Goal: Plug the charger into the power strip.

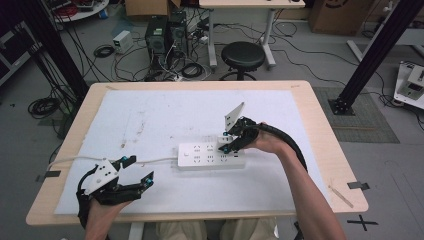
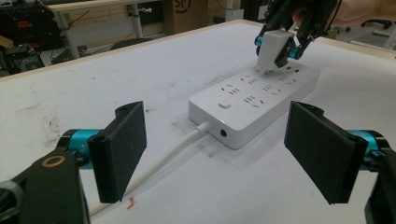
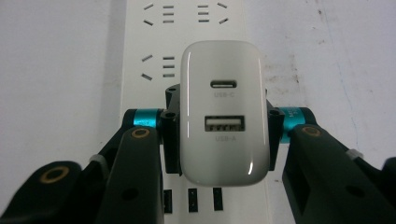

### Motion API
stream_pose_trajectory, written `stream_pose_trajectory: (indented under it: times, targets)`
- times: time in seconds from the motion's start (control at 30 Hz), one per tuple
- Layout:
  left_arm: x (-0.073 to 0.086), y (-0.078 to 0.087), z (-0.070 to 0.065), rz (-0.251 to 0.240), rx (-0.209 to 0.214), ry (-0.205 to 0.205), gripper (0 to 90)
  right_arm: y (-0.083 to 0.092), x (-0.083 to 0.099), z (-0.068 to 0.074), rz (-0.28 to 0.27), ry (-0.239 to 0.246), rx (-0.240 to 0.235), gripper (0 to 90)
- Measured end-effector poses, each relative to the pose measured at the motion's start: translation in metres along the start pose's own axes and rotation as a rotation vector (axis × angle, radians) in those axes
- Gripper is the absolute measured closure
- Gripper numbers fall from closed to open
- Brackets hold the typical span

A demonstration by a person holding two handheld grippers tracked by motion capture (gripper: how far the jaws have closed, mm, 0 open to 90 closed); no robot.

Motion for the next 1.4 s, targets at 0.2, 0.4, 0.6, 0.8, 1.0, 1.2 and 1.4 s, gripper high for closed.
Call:
stream_pose_trajectory:
  times: [0.2,0.4,0.6,0.8,1.0,1.2,1.4]
  targets:
    - [0.0011,-0.0007,-0.0008,0.005,0.004,0.000,21.1,0.0000,0.0000,-0.0005,-0.002,-0.006,-0.004,63.6]
    - [0.0017,-0.0025,-0.0026,0.013,0.010,-0.001,21.1,-0.0002,-0.0009,-0.0005,0.017,-0.006,-0.006,63.7]
    - [0.0027,-0.0034,-0.0035,0.013,0.012,0.002,21.1,-0.0008,-0.0022,0.0016,0.030,0.020,0.010,63.7]
    - [0.0043,-0.0046,-0.0049,0.018,0.013,0.007,21.2,-0.0052,0.0011,0.0012,0.058,0.025,0.013,63.8]
    - [0.0024,-0.0036,-0.0046,0.016,0.012,0.009,21.2,-0.0083,0.0047,-0.0002,0.036,0.002,-0.009,63.8]
    - [0.0001,-0.0049,-0.0045,0.013,0.013,0.007,21.2,-0.0082,0.0059,-0.0014,0.017,-0.010,-0.021,63.9]
    - [0.0028,-0.0028,-0.0048,0.016,0.003,0.017,21.2,-0.0087,0.0070,0.0003,-0.003,0.001,-0.010,64.0]
Point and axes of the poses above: each handheld gripper's, and its own axes: y roughly backward along the jaws, x roughly out of its underside, z roughly to its left, the point moved 8 cm from there along -y, roughly forward along the jaws, and after that the axes turned 13 degrees about -z, right-handed, at the moved point
